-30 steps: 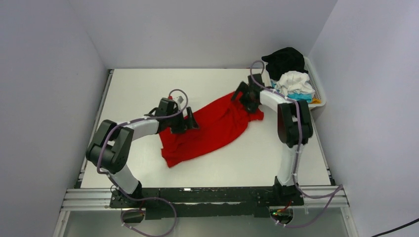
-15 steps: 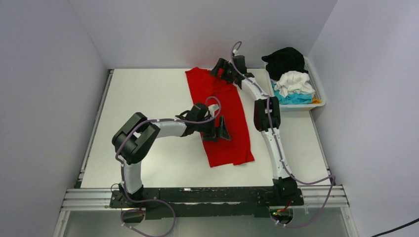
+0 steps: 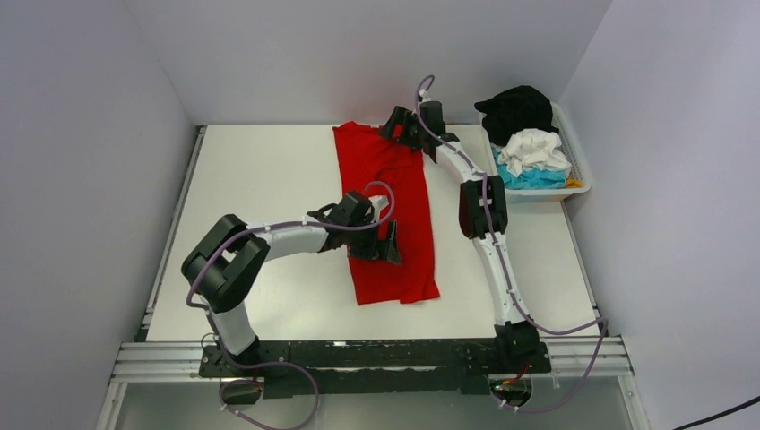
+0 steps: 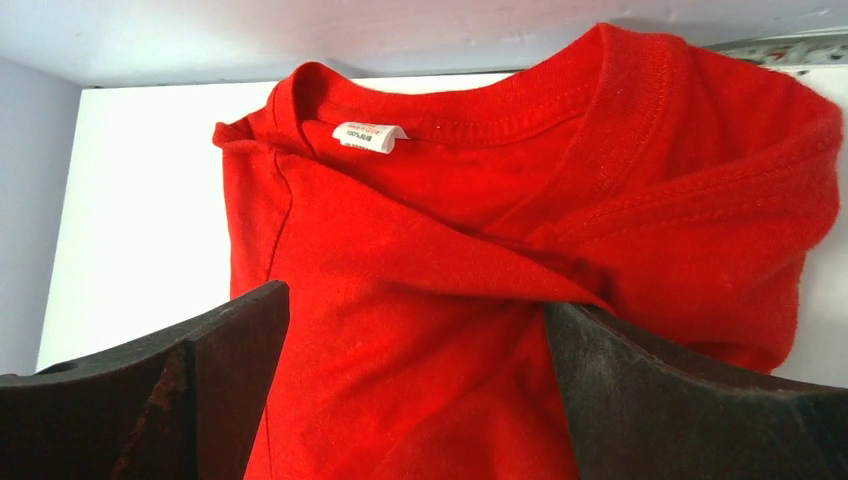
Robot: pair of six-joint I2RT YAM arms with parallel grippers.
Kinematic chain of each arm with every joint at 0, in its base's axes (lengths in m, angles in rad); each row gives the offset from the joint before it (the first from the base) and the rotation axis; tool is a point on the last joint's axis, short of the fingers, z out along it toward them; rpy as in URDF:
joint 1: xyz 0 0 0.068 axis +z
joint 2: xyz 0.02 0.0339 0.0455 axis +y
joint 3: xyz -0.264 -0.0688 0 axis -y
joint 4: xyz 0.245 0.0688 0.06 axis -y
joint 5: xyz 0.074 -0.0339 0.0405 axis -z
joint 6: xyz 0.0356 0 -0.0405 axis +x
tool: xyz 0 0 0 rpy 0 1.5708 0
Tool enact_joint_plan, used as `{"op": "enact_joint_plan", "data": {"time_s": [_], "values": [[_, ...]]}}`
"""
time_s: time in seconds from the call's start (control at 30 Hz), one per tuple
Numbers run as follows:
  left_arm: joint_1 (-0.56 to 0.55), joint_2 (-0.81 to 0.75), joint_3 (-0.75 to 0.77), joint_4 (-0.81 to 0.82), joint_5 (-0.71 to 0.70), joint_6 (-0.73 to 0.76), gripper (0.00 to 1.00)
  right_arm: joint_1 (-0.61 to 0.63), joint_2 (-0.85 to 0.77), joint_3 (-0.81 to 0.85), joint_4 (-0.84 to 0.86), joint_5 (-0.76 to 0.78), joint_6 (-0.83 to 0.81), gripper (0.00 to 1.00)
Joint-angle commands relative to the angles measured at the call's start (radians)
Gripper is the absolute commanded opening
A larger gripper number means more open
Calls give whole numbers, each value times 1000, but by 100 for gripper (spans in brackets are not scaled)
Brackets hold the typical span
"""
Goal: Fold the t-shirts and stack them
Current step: Rotate the tshirt 90 degrees, then grab the bottom of the folded rectangular tshirt with both arms
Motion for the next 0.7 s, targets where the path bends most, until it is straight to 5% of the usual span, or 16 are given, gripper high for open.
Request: {"op": "enact_joint_plan", "data": {"time_s": [0.0, 0.33, 0.5, 0.67], "values": [[0, -15, -14, -190, -113, 101, 99, -24, -29, 30, -47, 42, -68, 100], [-52, -170, 108, -184, -136, 85, 99, -23, -290, -84, -58, 88, -227, 100], [-70, -295, 25, -206, -193, 72, 100, -21, -632, -472, -62, 208, -259, 100], [-69, -433, -163, -199, -243, 21, 99, 47, -1027, -1071, -85, 307, -164, 100]]}}
